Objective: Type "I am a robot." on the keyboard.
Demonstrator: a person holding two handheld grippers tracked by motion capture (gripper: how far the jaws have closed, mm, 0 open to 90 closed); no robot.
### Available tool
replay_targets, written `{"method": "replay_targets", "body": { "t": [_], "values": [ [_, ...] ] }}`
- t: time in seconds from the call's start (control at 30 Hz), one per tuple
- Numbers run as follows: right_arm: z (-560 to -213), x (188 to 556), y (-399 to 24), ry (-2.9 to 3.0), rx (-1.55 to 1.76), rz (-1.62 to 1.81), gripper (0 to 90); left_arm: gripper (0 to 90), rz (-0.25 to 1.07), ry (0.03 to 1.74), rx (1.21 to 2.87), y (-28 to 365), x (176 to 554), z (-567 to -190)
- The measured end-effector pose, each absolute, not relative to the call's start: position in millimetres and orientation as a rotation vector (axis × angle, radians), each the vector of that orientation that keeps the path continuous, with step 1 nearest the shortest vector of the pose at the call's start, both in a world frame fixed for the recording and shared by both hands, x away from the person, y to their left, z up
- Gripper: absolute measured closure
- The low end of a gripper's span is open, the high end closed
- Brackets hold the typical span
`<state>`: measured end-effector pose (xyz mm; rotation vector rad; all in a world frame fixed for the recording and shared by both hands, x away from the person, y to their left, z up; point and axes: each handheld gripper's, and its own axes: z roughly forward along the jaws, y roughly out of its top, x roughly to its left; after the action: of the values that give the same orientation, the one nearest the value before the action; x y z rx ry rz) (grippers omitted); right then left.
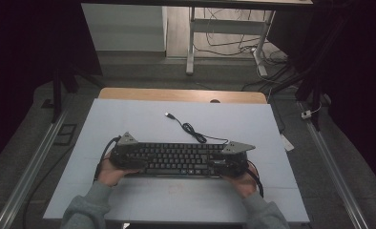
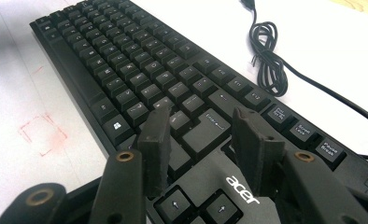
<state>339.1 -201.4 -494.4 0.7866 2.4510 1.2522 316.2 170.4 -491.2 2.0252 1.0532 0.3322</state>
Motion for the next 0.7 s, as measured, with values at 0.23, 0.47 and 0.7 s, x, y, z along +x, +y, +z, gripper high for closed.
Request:
{"method": "replay_targets", "body": {
  "t": [0.23,0.47,0.7],
  "values": [
    [-494.3,338.3,-201.0,2.449,0.786,1.259,56.9,31.4,0.339,1.059,2.015,172.7,316.2,-490.7],
    [-494.6,338.9,-200.4,2.451,0.779,1.254,56.8,33.8,0.354,1.06,2.005,171.3,319.6,-491.8],
    [-495.0,339.4,-200.3,2.456,0.781,1.245,56.7,42.5,0.357,1.053,2.036,164.8,325.6,-497.5]
  ]
}}
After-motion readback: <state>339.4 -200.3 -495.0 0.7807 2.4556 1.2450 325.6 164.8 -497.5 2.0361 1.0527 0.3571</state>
